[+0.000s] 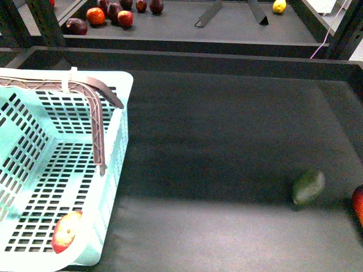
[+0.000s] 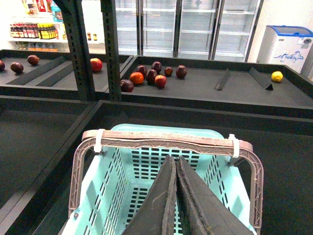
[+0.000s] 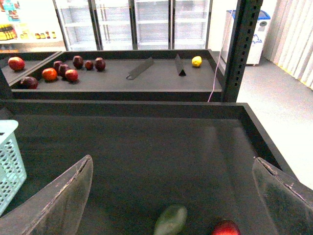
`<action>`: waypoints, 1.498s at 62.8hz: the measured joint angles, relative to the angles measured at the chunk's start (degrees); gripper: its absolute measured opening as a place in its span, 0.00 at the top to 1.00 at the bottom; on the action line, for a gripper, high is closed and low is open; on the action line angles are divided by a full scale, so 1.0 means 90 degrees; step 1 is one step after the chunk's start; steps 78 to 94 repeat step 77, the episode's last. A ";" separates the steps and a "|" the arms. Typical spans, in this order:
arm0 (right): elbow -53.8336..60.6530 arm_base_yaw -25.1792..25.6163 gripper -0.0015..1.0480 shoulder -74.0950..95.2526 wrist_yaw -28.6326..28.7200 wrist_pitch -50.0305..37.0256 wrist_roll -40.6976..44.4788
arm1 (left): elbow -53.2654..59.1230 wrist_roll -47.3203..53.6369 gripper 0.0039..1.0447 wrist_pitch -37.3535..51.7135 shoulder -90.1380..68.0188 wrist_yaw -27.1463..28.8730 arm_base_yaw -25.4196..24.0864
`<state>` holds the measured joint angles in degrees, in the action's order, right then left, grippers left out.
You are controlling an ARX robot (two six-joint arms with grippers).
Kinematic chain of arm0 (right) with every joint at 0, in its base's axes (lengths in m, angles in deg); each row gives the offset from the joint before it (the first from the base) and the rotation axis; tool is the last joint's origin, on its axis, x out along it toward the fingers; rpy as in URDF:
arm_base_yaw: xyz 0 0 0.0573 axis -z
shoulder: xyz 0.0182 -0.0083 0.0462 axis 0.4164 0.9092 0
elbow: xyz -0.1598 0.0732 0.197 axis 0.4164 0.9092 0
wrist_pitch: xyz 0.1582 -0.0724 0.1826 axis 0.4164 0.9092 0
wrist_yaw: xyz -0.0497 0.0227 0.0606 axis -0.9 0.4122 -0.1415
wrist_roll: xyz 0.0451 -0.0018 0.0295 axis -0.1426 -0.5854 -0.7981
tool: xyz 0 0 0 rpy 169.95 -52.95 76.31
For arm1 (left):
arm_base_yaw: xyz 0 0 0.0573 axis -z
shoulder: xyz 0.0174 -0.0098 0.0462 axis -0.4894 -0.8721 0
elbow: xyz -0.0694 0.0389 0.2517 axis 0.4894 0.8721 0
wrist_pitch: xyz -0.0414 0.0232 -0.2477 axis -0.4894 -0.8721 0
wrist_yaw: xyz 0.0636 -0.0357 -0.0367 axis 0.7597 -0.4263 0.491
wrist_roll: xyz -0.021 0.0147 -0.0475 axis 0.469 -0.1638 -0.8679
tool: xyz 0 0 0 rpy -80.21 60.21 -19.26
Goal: Pick apple with right arm and hold basket with left
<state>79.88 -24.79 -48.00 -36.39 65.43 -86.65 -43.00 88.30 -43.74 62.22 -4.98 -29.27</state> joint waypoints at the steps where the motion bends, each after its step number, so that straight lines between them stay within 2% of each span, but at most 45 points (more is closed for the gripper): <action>1: 0.0000 0.0000 0.08 0.0000 0.0000 0.0000 0.0000 | -0.0002 0.0000 0.97 -0.0083 0.0080 0.0000 0.0002; 7: -0.0002 0.0000 0.08 0.0000 -0.0002 0.0000 0.0000 | -0.0002 0.0002 0.97 -0.1054 0.0889 0.0000 0.0000; 40: 0.0000 0.0000 0.08 0.0000 0.0000 0.0000 0.0000 | -0.0002 0.0002 0.97 -0.1127 0.1098 0.0002 0.0000; 71: 0.0000 0.0000 0.08 0.0000 0.0000 0.0000 0.0000 | -0.0002 0.0002 0.06 -0.1127 0.1098 0.0002 0.0000; 94: 0.0000 0.0000 0.08 0.0000 0.0000 0.0000 0.0000 | -0.0002 0.0015 0.07 -0.1127 0.1098 0.0002 0.0000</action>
